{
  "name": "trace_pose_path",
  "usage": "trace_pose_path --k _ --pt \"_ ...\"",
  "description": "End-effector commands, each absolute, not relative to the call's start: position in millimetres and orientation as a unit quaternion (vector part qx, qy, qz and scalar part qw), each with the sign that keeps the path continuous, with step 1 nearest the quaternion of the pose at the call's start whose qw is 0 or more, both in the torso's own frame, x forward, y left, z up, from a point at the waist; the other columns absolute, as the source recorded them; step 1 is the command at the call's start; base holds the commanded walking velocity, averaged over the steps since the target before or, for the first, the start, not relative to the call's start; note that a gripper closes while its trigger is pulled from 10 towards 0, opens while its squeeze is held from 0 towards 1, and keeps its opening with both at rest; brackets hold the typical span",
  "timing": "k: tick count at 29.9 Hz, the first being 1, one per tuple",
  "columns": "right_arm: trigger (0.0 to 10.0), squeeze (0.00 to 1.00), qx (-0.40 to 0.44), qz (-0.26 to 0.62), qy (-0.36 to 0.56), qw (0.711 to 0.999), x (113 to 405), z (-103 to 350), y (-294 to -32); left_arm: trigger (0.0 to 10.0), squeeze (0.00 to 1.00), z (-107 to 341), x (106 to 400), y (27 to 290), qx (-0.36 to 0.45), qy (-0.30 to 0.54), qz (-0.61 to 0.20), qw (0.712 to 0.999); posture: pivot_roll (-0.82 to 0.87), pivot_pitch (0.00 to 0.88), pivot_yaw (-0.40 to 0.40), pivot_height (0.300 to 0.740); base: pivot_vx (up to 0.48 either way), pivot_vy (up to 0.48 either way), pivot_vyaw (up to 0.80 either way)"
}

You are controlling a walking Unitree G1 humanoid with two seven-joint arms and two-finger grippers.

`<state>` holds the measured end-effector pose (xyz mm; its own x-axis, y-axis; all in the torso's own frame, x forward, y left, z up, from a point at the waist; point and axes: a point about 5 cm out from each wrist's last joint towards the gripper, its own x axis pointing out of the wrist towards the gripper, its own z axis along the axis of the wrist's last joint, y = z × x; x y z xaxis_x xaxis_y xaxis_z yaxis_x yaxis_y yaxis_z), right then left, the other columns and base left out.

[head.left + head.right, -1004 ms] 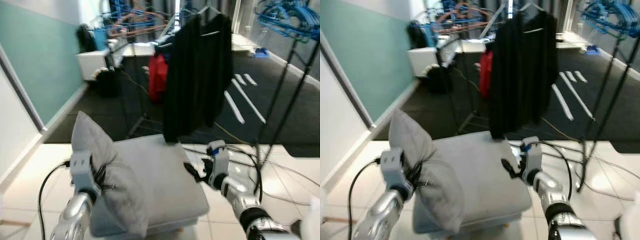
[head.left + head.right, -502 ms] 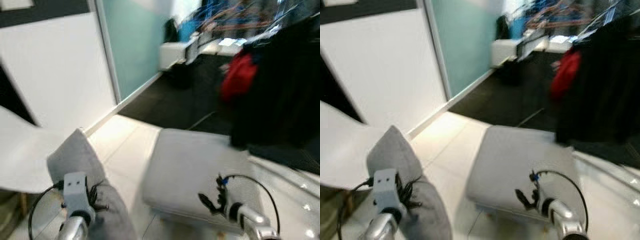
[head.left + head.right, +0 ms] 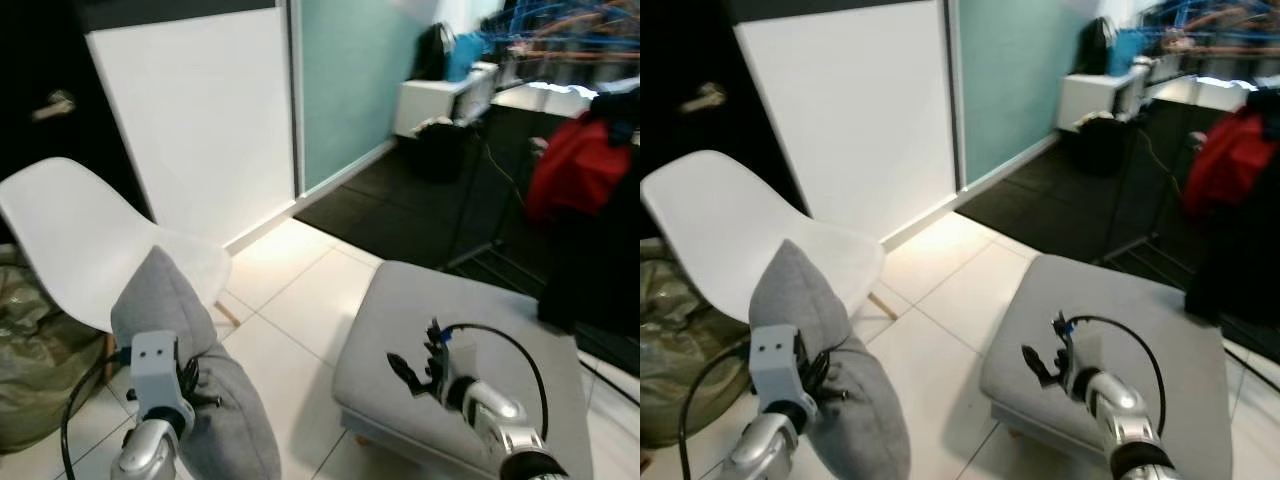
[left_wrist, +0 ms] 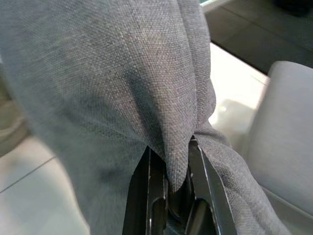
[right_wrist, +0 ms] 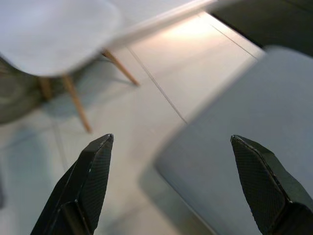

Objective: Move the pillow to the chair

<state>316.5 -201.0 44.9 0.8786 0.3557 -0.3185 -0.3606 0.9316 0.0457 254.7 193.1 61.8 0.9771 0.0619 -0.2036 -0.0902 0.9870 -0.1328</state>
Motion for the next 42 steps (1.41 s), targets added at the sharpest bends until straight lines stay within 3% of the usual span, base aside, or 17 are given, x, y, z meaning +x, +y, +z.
trace_pose_path --k 1,10,42 --pt "10.0 0.00 -0.004 0.193 0.156 0.969 319.2 48.3 -197.4 10.0 0.00 83.3 263.6 192.0 -0.058 0.055 0.030 0.996 -0.16 0.008 0.010 0.740 0.000 0.000 0.69" --pt "10.0 0.00 -0.016 0.191 0.132 0.972 330.3 61.6 -189.6 10.0 0.00 90.1 269.3 191.2 -0.070 0.048 0.024 0.996 -0.16 0.012 0.011 0.740 0.071 0.000 0.55" --pt "10.0 0.00 0.000 0.205 0.112 0.972 335.7 71.0 -180.9 10.0 0.00 93.3 273.7 188.8 -0.071 0.053 0.019 0.996 -0.16 0.010 0.016 0.740 0.480 0.000 0.10"
